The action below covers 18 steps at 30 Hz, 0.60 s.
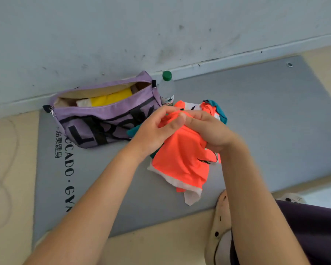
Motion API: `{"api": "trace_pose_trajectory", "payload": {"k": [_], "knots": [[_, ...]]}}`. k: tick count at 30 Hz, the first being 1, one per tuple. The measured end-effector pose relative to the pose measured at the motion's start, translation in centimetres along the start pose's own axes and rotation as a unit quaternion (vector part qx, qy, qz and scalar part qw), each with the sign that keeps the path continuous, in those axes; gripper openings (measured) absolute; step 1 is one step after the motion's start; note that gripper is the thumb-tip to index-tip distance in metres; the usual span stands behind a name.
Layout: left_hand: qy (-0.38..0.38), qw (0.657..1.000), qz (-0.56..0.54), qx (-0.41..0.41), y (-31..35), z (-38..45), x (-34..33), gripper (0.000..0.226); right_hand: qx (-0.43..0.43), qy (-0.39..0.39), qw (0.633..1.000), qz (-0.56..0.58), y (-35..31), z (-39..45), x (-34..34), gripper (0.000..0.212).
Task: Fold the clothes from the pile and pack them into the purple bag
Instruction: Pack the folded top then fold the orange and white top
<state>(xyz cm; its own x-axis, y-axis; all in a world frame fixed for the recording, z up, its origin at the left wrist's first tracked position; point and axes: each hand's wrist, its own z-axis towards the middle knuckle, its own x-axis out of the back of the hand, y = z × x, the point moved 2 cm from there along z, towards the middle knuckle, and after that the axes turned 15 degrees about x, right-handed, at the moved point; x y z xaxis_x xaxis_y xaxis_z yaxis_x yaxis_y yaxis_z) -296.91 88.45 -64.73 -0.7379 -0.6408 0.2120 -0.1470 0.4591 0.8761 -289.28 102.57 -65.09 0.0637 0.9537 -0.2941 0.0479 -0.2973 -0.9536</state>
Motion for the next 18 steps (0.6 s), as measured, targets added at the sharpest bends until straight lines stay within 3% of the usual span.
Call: {"api": "trace_pose_trajectory", "payload": {"k": [4, 10, 13, 15, 18], "knots": [[0.007, 1.000, 0.022, 0.017, 2.9, -4.9, 2.9, 0.066, 0.047, -0.020, 0.995, -0.081, -5.2, -0.2, -4.3, 0.027], [0.017, 0.997, 0.068, 0.023, 6.3, -12.6, 7.8, 0.055, 0.142, -0.029, 0.973, -0.179, -12.9, -2.0, -9.2, 0.031], [-0.003, 0.994, 0.100, 0.041, 6.5, -15.9, 9.2, 0.039, 0.178, 0.055, 0.972, -0.144, -15.8, -3.2, -10.6, 0.026], [-0.005, 0.985, 0.157, 0.063, 5.8, -17.8, 10.0, 0.044, 0.188, 0.122, 0.967, -0.119, -17.1, -3.9, -10.7, 0.028], [0.016, 0.972, 0.219, 0.083, 5.2, -20.3, 10.8, 0.047, 0.181, 0.160, 0.947, -0.210, -18.0, -4.8, -10.5, 0.027]]}}
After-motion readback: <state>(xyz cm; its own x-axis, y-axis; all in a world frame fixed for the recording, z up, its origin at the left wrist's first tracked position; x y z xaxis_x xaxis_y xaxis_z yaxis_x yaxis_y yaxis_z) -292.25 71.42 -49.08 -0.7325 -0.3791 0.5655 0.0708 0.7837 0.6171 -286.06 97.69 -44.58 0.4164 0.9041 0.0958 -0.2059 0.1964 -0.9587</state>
